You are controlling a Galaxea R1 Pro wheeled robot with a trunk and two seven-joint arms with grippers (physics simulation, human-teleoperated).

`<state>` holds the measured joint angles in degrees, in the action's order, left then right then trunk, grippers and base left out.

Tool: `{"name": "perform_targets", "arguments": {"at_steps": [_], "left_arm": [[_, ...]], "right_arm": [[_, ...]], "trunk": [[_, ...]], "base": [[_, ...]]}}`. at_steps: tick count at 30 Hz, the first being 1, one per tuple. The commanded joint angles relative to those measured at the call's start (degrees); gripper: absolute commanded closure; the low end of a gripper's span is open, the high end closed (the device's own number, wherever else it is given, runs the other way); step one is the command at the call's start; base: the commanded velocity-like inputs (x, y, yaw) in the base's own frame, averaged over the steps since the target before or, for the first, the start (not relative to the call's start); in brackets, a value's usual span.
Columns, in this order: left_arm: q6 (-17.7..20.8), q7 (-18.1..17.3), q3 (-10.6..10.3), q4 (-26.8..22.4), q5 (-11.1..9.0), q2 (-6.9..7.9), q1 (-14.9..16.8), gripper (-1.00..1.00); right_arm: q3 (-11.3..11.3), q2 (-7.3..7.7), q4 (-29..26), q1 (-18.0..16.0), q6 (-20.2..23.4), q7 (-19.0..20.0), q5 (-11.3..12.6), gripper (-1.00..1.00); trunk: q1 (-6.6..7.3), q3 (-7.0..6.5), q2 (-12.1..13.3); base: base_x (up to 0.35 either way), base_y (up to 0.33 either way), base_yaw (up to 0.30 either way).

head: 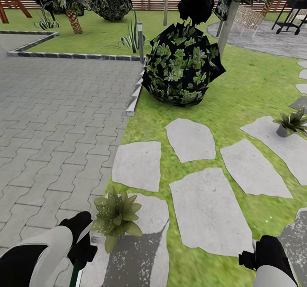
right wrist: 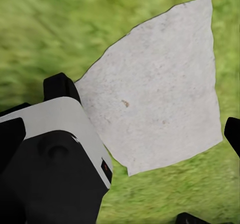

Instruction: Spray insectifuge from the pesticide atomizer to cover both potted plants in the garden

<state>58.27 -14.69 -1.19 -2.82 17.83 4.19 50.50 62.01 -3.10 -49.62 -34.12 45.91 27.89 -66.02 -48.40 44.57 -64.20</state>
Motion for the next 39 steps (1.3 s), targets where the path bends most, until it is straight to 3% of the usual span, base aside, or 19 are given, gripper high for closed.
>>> {"name": "perform_targets", "arguments": {"at_steps": [1,11,23,27,30,32,36,39], "left_arm": [[0.2,-0.6,-0.1,-0.1,0.5,0.02,-0.2,1.0],[0.2,-0.6,-0.1,-0.2,0.5,-0.04,-1.6,1.0],[0.1,-0.4,-0.1,-0.4,0.6,-0.23,-1.1,1.0],[0.1,-0.4,-0.1,-3.0,0.6,-0.37,-1.2,1.0],[0.0,-0.4,-0.1,-8.5,0.6,-0.47,-1.2,1.0],[0.0,-0.4,-0.1,-10.1,0.6,-1.09,-1.3,1.0],[0.0,-0.5,-0.1,-10.7,0.5,-4.95,-1.7,1.0],[0.0,-0.6,0.1,-10.7,0.3,-5.61,-1.9,1.0]], "right_arm": [[0.1,-0.06,-0.1,-0.1,0.0,0.5,-0.7,-1.0],[0.1,-0.06,-0.1,-0.1,-0.4,0.5,-0.9,-1.0],[0.0,-0.06,0.0,-0.1,-0.5,0.4,-0.9,-1.0],[0.0,-0.06,0.0,-0.1,-0.5,0.4,-0.9,-1.0],[0.0,-0.06,0.0,-0.1,-0.5,0.4,-0.9,-1.0],[0.0,-0.06,0.0,-0.1,-0.5,0.4,-0.9,-1.0],[0.0,-0.06,0.0,-0.1,-0.5,0.4,-0.9,-1.0],[0.0,-0.06,0.0,-0.1,-0.5,0.4,-0.9,-1.0]], "trunk": [[0.0,0.04,0.0],[0.0,0.55,0.0],[0.0,1.22,0.0],[0.0,1.23,0.0],[0.0,1.23,0.0],[0.0,1.23,0.0],[0.0,1.23,0.0],[0.0,1.23,0.0]], "base": [[0.0,0.0,0.0],[0.0,0.0,0.0],[0.0,0.0,0.036],[0.0,0.0,0.0],[0.0,0.0,0.0],[0.0,0.0,0.0],[0.0,0.0,0.0],[0.0,0.0,0.0]]}}
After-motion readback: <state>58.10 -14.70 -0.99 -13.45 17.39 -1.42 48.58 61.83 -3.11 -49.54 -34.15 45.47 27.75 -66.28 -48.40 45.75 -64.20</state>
